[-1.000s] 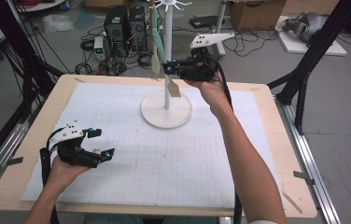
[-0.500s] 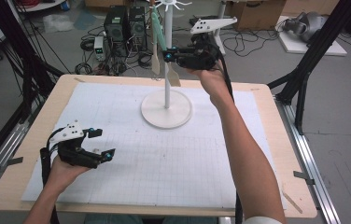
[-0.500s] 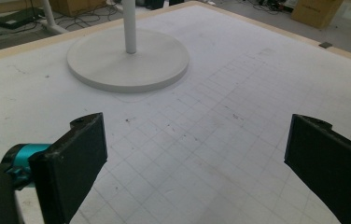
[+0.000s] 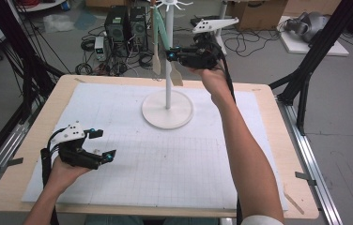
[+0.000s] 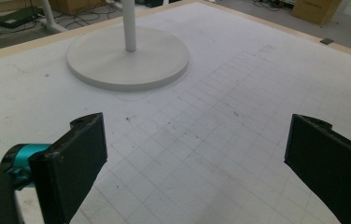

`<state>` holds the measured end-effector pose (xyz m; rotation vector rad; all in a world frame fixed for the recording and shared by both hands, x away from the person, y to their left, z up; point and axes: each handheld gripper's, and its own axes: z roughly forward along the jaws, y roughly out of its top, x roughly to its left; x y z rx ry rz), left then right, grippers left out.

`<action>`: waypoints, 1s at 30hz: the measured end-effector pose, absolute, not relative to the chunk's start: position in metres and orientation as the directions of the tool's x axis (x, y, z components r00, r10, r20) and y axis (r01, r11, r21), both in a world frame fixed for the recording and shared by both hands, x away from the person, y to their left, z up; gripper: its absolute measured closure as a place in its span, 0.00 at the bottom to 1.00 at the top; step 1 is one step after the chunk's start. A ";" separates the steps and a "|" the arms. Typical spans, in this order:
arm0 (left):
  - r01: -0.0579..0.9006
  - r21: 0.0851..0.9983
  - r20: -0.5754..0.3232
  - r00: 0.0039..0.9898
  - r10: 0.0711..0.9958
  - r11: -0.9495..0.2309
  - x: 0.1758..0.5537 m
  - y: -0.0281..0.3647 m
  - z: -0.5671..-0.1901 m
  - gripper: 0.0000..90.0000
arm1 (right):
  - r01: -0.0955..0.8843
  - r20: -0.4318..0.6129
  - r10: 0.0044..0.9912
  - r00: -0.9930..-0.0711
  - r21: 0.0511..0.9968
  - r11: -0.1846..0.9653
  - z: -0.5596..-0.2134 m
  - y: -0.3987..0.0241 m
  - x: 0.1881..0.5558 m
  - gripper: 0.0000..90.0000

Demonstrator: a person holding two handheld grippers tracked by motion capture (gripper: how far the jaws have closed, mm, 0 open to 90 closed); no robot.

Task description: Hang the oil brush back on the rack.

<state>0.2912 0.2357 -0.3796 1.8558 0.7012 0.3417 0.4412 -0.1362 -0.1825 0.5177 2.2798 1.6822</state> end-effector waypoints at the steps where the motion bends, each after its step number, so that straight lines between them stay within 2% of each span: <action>1: 0.305 0.918 -0.091 0.784 0.614 -0.254 0.291 0.236 -0.379 0.07 | 0.131 0.004 0.430 -0.903 0.955 0.265 -0.183 -0.136 0.441 0.93; 10: 0.304 0.917 -0.090 0.787 0.611 -0.257 0.291 0.236 -0.380 0.07 | 0.131 0.004 0.448 -0.894 0.959 0.252 -0.182 -0.141 0.444 0.93; 30: 0.296 0.915 -0.077 0.794 0.603 -0.273 0.292 0.233 -0.380 0.07 | 0.201 0.086 0.475 -0.876 0.960 0.196 -0.189 -0.147 0.462 0.93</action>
